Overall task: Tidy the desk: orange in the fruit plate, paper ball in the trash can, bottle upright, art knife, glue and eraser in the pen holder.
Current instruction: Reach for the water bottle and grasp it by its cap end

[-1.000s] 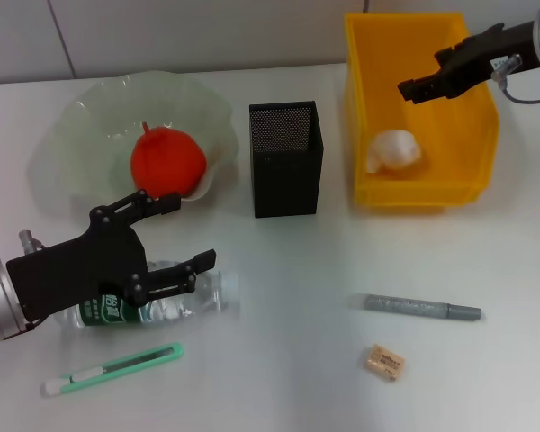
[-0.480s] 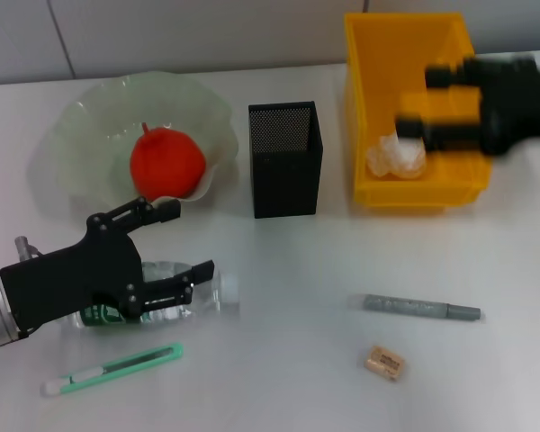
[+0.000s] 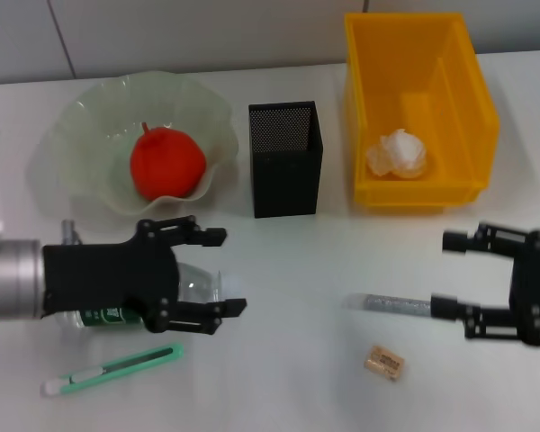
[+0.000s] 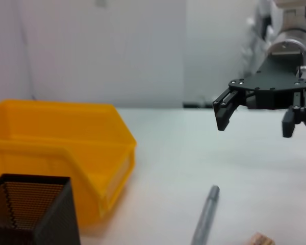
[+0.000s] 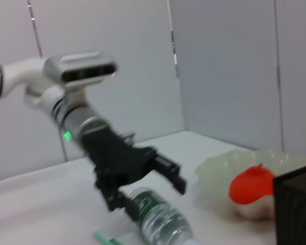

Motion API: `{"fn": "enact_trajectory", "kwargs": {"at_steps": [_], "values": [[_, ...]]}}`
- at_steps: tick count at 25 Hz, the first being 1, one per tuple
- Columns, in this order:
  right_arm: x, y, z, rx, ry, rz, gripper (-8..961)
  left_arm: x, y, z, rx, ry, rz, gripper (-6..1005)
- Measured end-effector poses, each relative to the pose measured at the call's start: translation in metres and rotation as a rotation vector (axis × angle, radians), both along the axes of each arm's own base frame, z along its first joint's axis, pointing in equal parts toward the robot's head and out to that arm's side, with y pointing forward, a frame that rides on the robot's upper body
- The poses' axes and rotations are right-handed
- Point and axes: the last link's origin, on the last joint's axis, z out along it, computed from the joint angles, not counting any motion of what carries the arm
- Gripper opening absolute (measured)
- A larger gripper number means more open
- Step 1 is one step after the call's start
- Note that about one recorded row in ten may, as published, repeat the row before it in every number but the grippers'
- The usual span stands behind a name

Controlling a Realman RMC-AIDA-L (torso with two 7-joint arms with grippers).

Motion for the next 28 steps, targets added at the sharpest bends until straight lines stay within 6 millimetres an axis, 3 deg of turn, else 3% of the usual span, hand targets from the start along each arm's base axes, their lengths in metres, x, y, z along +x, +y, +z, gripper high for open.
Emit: {"fn": "enact_trajectory", "kwargs": {"at_steps": [10,17,28], "values": [[0.023,-0.019,-0.024,-0.005,0.016,0.003,798,0.049,0.020,-0.009,-0.042,0.264,-0.116,860],[0.025,-0.018,-0.035,-0.037,0.023,-0.010,797,0.061,0.024,-0.029,-0.049,0.438,-0.135,860],[0.022,-0.013,-0.045,-0.085,0.033,-0.007,798,0.058,0.028,-0.045,-0.007,0.590,-0.098,860]]}}
